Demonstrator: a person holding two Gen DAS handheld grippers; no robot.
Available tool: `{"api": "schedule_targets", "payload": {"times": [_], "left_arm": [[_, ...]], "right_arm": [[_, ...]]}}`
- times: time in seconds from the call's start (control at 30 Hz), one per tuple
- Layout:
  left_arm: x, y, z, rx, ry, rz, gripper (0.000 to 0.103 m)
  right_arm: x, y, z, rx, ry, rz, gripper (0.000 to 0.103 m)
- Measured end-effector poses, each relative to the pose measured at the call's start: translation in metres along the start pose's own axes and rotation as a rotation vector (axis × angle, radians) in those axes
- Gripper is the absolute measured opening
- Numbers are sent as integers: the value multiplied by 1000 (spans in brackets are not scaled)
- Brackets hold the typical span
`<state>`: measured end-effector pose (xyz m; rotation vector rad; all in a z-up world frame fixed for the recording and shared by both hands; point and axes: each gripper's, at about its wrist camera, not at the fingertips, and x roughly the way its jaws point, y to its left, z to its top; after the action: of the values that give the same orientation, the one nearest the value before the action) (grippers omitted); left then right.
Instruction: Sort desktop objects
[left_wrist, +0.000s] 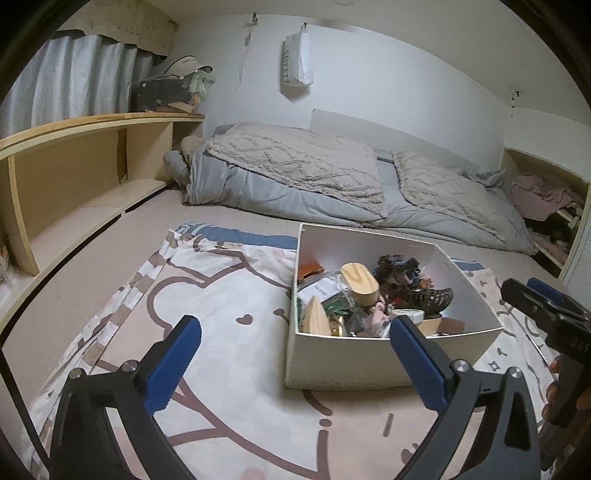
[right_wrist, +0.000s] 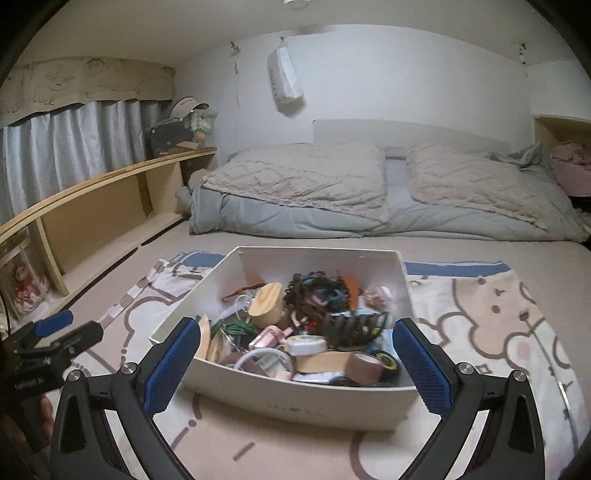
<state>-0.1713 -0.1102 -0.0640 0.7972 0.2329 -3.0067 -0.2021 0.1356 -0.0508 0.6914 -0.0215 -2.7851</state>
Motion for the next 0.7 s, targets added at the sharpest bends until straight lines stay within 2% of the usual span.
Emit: {"api": "schedule_targets", "payload": {"times": [0.33, 0.7], "left_arm": [[-24, -22, -9, 60, -27, -5, 103], [-59, -34, -16, 37, -20, -36, 103]], "right_arm": [[-39, -14, -10, -19, -34, -67, 103], [-80, -17, -26, -26, -47, -85, 103]]}}
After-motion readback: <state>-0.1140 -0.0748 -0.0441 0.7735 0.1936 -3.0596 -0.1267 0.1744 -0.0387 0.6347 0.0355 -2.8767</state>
